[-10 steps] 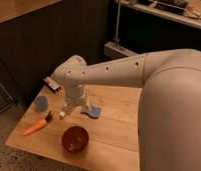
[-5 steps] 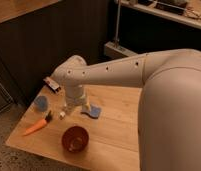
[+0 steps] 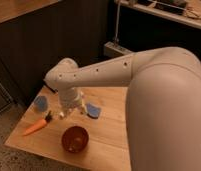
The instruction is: Place the pepper in the ceramic bowl
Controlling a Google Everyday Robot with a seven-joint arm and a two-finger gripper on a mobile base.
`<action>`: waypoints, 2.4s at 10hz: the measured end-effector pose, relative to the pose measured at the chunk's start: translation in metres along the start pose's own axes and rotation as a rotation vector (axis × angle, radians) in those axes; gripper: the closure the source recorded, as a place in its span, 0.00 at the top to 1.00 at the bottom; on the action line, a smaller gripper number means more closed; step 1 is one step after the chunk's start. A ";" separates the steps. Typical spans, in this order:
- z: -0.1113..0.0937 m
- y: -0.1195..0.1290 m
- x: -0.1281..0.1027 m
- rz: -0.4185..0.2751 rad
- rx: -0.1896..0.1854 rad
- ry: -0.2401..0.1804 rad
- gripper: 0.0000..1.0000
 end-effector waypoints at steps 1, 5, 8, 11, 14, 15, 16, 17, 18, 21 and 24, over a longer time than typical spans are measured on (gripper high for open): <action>0.010 0.028 0.004 -0.065 0.036 0.006 0.65; 0.033 0.106 0.018 -0.273 0.075 0.008 0.65; 0.036 0.177 0.033 -0.549 -0.015 -0.007 0.65; 0.038 0.209 0.035 -0.774 -0.095 0.006 0.65; 0.038 0.218 0.020 -0.909 -0.098 -0.009 0.65; 0.039 0.219 0.018 -0.919 -0.096 -0.010 0.65; 0.038 0.218 0.018 -0.919 -0.095 -0.010 0.65; 0.038 0.218 0.018 -0.919 -0.095 -0.010 0.65; 0.039 0.218 0.018 -0.919 -0.095 -0.010 0.65; 0.041 0.218 0.012 -0.987 -0.068 -0.035 0.65; 0.050 0.221 0.001 -1.082 -0.038 -0.054 0.65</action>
